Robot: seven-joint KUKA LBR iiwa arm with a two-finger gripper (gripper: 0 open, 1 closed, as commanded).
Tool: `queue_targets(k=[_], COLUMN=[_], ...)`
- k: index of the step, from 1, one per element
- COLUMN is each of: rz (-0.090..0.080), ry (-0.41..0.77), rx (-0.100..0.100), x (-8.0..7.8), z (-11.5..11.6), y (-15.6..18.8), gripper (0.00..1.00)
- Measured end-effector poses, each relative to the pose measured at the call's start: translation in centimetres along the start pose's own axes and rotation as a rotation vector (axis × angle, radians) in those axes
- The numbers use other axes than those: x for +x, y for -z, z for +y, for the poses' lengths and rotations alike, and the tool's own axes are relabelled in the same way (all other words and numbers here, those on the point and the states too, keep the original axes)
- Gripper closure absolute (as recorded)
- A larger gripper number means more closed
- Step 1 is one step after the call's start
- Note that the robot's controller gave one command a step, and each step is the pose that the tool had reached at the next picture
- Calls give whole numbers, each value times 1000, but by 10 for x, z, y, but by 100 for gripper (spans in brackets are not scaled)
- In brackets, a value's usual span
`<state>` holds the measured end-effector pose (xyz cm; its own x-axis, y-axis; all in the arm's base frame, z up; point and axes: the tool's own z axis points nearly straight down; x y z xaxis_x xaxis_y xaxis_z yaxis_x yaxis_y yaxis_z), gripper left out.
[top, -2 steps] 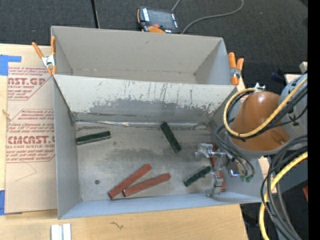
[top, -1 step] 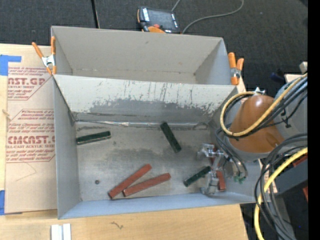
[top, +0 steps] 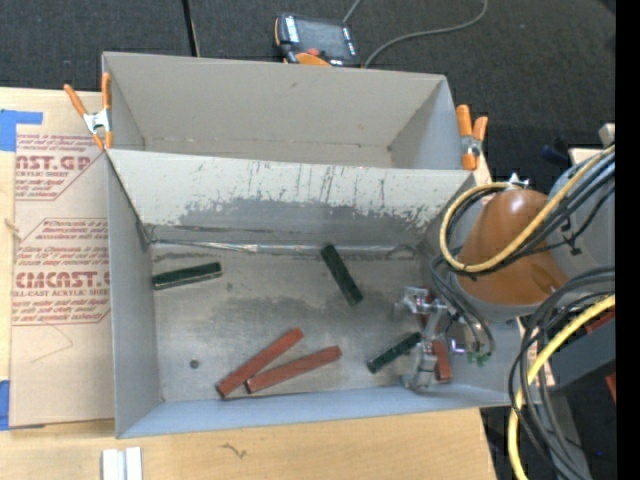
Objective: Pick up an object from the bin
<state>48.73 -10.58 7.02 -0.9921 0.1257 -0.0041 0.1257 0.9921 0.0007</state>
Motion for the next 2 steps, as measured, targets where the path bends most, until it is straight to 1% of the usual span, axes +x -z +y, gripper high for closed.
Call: queue_targets(k=[1,2], rz=[4,-1], ry=[0,1], rx=[0,0], x=[1,-1], z=[0,0], y=[0,57], gripper=[100,100])
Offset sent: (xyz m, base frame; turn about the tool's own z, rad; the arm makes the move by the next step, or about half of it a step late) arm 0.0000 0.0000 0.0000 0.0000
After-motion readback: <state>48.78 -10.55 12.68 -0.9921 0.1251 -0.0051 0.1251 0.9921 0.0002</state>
